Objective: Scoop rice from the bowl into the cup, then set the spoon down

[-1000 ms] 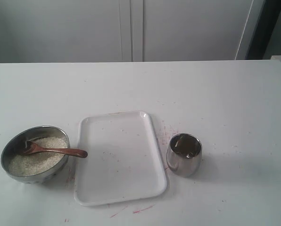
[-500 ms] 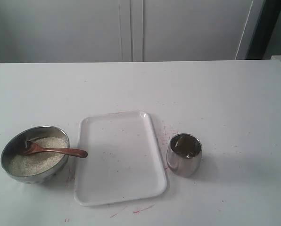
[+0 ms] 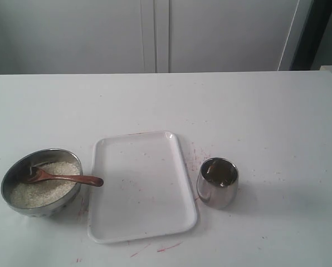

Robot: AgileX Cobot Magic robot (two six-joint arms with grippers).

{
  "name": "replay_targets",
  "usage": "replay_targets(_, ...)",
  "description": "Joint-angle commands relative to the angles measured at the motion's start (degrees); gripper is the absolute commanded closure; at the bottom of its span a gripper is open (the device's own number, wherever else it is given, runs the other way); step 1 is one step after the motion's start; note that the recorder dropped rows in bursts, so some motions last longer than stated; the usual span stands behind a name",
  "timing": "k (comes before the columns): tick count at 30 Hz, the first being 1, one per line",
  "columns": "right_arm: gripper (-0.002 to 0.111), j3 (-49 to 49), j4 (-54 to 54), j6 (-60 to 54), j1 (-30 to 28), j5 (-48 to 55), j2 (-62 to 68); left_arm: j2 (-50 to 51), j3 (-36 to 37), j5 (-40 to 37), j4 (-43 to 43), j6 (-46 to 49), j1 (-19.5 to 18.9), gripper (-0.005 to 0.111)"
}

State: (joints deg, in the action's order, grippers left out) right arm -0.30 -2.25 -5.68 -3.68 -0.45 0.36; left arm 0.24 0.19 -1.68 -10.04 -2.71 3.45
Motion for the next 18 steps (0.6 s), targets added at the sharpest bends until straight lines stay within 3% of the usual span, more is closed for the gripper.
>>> replay_targets(1,0.108,0.3,0.07,15.49,-0.34,-7.51,-0.36,-0.24,-0.19,0.32,-0.53,-0.11,0.13,0.092)
replay_targets(6,0.108,0.3,0.07,27.7,-0.34,-14.36,-0.36,-0.24,-0.19,0.32,-0.53,-0.11,0.13,0.092)
replay_targets(10,0.108,0.3,0.07,46.86,-0.34,-13.95,-0.36,-0.24,-0.19,0.32,-0.53,-0.11,0.13,0.092)
replay_targets(14,0.108,0.3,-0.17,54.5,-0.34,-15.05,-0.36,-0.24,-0.19,0.32,-0.53,-0.11,0.13,0.092)
replay_targets(16,0.108,0.21,-2.95,56.91,-0.34,-15.63,-0.36,-0.24,-0.19,0.32,-0.53,-0.11,0.13,0.092)
replay_targets(18,0.108,-2.72,-12.54,59.56,-0.34,-18.68,-0.36,-0.24,-0.19,0.32,-0.53,-0.11,0.13,0.092)
